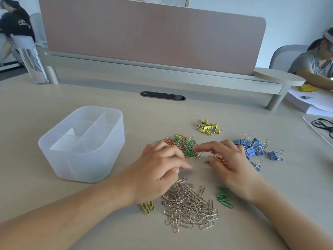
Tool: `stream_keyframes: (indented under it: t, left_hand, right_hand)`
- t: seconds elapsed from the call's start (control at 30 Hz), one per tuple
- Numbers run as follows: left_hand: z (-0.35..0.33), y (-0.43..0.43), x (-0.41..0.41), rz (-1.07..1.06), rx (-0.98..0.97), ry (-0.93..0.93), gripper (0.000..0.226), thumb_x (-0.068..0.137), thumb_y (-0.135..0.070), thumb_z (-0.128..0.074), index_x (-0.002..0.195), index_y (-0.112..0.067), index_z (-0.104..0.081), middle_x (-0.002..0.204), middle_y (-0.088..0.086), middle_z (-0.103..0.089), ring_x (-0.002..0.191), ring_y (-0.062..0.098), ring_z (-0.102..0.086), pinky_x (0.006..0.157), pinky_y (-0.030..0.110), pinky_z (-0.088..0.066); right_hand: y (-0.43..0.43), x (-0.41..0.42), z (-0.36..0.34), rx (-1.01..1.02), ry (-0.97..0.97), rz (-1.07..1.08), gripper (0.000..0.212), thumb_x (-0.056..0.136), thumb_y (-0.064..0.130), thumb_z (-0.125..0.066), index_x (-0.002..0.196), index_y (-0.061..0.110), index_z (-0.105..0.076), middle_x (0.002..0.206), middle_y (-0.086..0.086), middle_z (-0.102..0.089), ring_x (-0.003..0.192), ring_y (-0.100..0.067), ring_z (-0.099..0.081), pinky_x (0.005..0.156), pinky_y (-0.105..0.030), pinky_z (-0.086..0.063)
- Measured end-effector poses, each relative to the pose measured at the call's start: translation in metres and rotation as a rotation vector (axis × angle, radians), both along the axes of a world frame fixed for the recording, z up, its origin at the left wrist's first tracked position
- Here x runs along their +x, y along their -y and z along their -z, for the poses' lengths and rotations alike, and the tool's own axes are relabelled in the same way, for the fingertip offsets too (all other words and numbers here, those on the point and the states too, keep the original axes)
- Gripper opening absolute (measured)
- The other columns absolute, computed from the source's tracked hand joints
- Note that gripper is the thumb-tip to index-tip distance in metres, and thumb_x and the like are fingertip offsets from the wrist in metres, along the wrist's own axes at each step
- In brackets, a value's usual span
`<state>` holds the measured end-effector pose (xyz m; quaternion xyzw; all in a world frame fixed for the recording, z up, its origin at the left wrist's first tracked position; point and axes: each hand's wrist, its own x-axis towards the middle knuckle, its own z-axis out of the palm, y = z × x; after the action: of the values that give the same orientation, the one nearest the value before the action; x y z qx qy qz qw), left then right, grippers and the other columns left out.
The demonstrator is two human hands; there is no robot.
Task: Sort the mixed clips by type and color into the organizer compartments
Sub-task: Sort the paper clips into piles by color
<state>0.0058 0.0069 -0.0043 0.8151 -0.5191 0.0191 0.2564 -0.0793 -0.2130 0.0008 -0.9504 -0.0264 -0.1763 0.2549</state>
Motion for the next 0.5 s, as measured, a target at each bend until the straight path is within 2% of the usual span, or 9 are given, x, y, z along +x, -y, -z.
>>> stream_keyframes:
  t: [0.07, 0.1, 0.17, 0.23, 0.33, 0.43, 0.5]
  left_hand:
    - [0.0011, 0.0005, 0.0024, -0.099, 0.043, 0.041, 0.054, 0.089, -0.038, -0.020, 0.128, -0.040, -0.057, 0.116, -0.023, -0.045, 0.113, 0.004, -0.034, 0.104, 0.034, -0.023]
    - [0.0017, 0.0010, 0.0031, -0.137, 0.072, 0.067, 0.057, 0.088, -0.039, -0.017, 0.131, -0.043, -0.054, 0.118, -0.022, -0.043, 0.114, 0.005, -0.033, 0.105, 0.034, -0.022]
    - [0.0024, 0.0024, 0.0035, -0.198, 0.114, 0.121, 0.060, 0.086, -0.040, -0.015, 0.134, -0.045, -0.050, 0.124, -0.020, -0.040, 0.117, 0.009, -0.032, 0.105, 0.034, -0.019]
    - [0.0035, 0.0037, 0.0031, -0.248, 0.157, 0.183, 0.061, 0.086, -0.040, -0.014, 0.135, -0.045, -0.050, 0.130, -0.016, -0.038, 0.120, 0.012, -0.032, 0.103, 0.036, -0.019]
    - [0.0049, 0.0044, 0.0035, -0.295, 0.182, 0.238, 0.059, 0.086, -0.040, -0.016, 0.130, -0.045, -0.055, 0.133, -0.016, -0.039, 0.121, 0.015, -0.034, 0.100, 0.039, -0.022]
    - [0.0027, 0.0025, 0.0051, -0.319, 0.152, 0.250, 0.057, 0.084, -0.039, -0.020, 0.121, -0.046, -0.063, 0.128, -0.019, -0.044, 0.117, 0.014, -0.037, 0.097, 0.038, -0.024]
    - [0.0011, 0.0019, 0.0062, -0.316, 0.130, 0.243, 0.057, 0.083, -0.039, -0.020, 0.115, -0.048, -0.066, 0.125, -0.023, -0.044, 0.115, 0.012, -0.036, 0.097, 0.035, -0.021]
  right_hand:
    - [-0.0029, 0.0016, 0.0013, -0.125, -0.066, 0.014, 0.047, 0.088, 0.025, -0.038, 0.128, 0.045, -0.051, 0.090, 0.017, -0.058, 0.114, 0.002, -0.036, 0.096, -0.026, -0.017]
    - [-0.0040, 0.0022, 0.0019, -0.166, -0.087, 0.012, 0.050, 0.088, 0.025, -0.035, 0.132, 0.045, -0.046, 0.089, 0.018, -0.057, 0.116, 0.003, -0.032, 0.096, -0.026, -0.014]
    - [-0.0050, 0.0030, 0.0018, -0.237, -0.105, -0.015, 0.052, 0.088, 0.024, -0.029, 0.135, 0.044, -0.042, 0.105, 0.029, -0.055, 0.117, 0.002, -0.031, 0.096, -0.028, -0.014]
    - [-0.0051, 0.0038, 0.0012, -0.228, -0.110, -0.039, 0.053, 0.087, 0.022, -0.028, 0.133, 0.043, -0.045, 0.114, 0.036, -0.054, 0.116, -0.001, -0.036, 0.098, -0.032, -0.015]
    - [-0.0026, 0.0035, -0.0004, -0.086, -0.058, -0.024, 0.054, 0.084, 0.016, -0.030, 0.121, 0.045, -0.056, 0.112, 0.041, -0.058, 0.112, -0.005, -0.043, 0.097, -0.033, -0.018]
    - [-0.0002, 0.0017, -0.0012, -0.028, -0.009, 0.020, 0.057, 0.082, 0.014, -0.031, 0.116, 0.048, -0.061, 0.099, 0.029, -0.064, 0.111, 0.002, -0.039, 0.094, -0.031, -0.018]
    - [-0.0019, 0.0016, 0.0010, -0.123, -0.017, 0.000, 0.055, 0.085, 0.020, -0.029, 0.119, 0.051, -0.060, 0.097, 0.030, -0.062, 0.108, 0.005, -0.034, 0.091, -0.032, -0.018]
